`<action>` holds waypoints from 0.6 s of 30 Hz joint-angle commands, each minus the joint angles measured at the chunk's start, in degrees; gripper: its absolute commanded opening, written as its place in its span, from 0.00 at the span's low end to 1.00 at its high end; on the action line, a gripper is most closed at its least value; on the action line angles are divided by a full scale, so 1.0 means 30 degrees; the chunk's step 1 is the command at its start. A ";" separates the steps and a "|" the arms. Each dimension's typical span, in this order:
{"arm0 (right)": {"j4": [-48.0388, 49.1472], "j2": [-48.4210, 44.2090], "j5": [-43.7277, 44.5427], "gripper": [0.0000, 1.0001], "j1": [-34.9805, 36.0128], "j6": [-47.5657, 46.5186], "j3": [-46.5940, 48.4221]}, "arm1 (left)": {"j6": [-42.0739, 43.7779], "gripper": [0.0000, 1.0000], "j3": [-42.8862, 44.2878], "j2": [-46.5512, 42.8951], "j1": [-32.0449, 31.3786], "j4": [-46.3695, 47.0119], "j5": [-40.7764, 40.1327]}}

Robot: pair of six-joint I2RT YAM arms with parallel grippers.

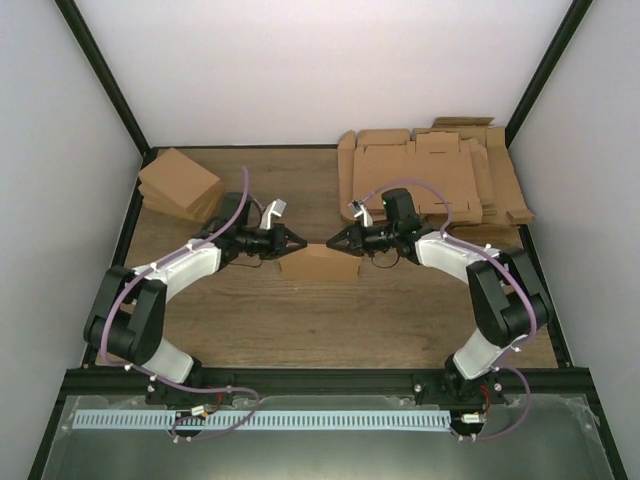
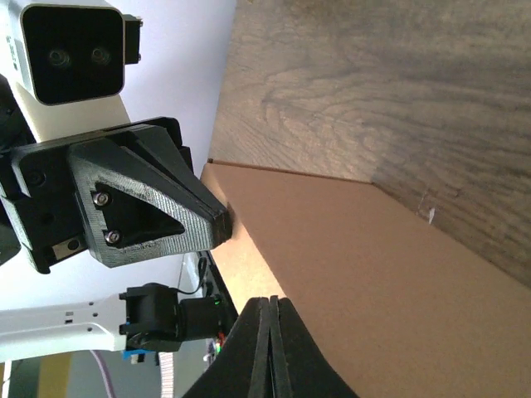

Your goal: Fold the paper box

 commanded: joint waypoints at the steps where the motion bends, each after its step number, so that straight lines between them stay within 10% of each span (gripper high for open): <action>1: -0.0893 0.1127 0.0611 0.01 0.0339 -0.1025 -0.0146 | 0.0599 0.04 -0.0890 0.1390 -0.0155 -0.0541 -0.0963; 18: -0.3936 0.0246 0.2268 0.01 0.0632 -0.3187 0.0826 | 0.1707 0.04 -0.0057 0.1071 -0.0216 -0.2832 -0.1910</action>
